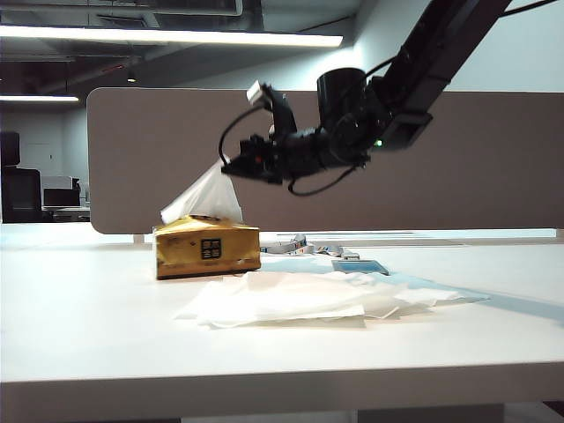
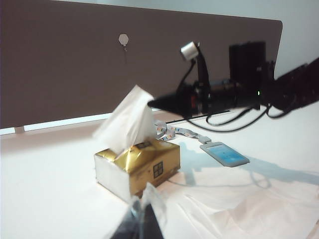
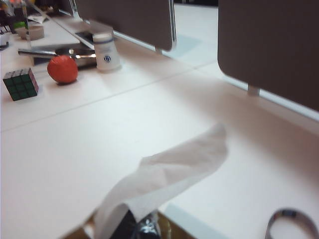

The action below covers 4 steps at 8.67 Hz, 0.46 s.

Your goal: Pull out a tissue from the tissue box and use it to cover the ID card on the tabletop.

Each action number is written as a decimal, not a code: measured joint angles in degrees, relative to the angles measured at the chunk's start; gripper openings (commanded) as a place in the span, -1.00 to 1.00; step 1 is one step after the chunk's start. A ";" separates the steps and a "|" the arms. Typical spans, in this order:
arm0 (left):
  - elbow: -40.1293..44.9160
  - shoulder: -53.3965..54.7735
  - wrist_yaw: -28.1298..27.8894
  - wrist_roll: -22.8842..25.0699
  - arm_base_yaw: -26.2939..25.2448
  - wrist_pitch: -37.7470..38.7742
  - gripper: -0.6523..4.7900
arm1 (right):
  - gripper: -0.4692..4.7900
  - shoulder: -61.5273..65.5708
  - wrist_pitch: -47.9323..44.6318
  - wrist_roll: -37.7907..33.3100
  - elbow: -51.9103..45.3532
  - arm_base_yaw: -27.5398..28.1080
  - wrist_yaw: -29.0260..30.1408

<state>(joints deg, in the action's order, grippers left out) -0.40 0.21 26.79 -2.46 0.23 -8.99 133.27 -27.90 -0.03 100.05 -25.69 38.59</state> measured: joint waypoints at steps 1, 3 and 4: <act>0.02 -0.02 0.02 0.00 0.00 0.04 -0.78 | -0.84 -0.22 -0.55 -0.15 0.44 0.00 0.02; 0.02 -0.02 -0.04 0.00 0.00 0.04 -0.78 | -0.84 -0.52 -0.94 -1.36 3.67 0.02 0.22; 0.02 -0.02 -0.04 0.00 0.00 0.04 -0.78 | -0.84 -1.42 -1.46 -1.88 4.85 0.04 1.18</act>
<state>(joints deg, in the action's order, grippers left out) -0.38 0.19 26.74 -2.46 0.23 -8.95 131.85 -29.36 -1.91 104.90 -25.65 39.77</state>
